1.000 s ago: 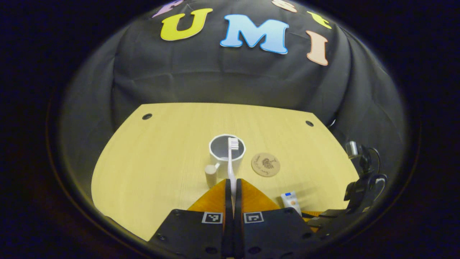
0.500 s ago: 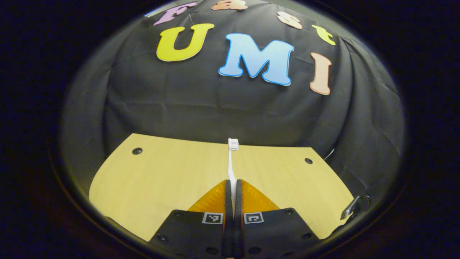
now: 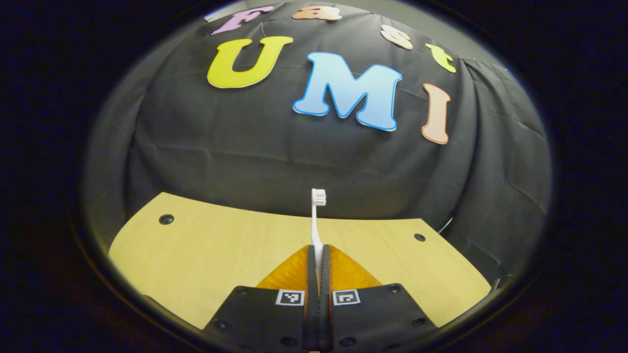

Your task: Put the toothbrush and toothpaste on the desktop into the cup, then pick up the cup and place it on the coaster on the desktop.

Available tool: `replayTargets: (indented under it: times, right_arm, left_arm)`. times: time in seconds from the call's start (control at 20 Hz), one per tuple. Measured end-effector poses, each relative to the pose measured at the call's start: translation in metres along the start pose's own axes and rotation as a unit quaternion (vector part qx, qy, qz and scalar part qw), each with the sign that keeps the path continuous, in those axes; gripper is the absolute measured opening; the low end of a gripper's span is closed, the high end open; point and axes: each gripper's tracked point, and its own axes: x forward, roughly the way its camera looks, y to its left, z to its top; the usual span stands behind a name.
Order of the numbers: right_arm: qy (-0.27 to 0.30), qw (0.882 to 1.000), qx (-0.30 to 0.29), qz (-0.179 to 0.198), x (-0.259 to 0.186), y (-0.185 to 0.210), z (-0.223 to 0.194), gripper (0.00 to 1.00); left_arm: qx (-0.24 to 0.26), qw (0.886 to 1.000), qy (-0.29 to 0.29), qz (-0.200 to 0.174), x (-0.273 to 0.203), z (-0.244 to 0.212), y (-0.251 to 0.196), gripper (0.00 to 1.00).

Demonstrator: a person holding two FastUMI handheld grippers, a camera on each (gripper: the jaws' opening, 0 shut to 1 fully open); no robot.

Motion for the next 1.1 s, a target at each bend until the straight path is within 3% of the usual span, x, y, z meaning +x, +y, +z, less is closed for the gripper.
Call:
replayTargets:
  times: [0.3,0.5,0.55,0.7,0.8,0.85,0.9,1.1]
  right_arm:
    - [0.0,1.0,0.019,-0.001,-0.003,-0.008,0.0,0.07]
    - [-0.005,1.0,0.017,-0.008,-0.006,-0.014,-0.001,0.07]
    - [-0.005,1.0,0.017,-0.009,-0.007,-0.015,-0.001,0.07]
    - [-0.009,1.0,0.017,-0.011,-0.007,-0.015,-0.002,0.07]
    - [-0.013,1.0,0.015,-0.01,-0.008,-0.014,-0.001,0.07]
    - [-0.015,1.0,0.013,-0.009,-0.009,-0.013,0.0,0.07]
    - [-0.019,1.0,0.012,-0.008,-0.011,-0.011,0.001,0.07]
    - [-0.042,0.999,0.014,0.002,-0.011,0.0,0.021,0.07]
  left_arm:
    - [-0.004,1.0,-0.02,0.018,0.001,-0.02,0.005,0.07]
    - [0.021,0.998,-0.04,0.047,-0.016,-0.044,0.011,0.07]
    - [0.027,0.997,-0.039,0.055,-0.016,-0.05,0.012,0.12]
    - [0.029,0.998,-0.031,0.052,-0.022,-0.064,0.009,0.08]
    - [0.028,0.998,-0.029,0.049,-0.027,-0.068,0.009,0.17]
    - [0.031,0.998,-0.028,0.049,-0.031,-0.07,0.008,0.14]
    - [0.037,0.997,-0.028,0.055,-0.034,-0.071,0.011,0.19]
    - [0.037,0.997,-0.024,0.067,-0.051,-0.072,0.02,0.17]
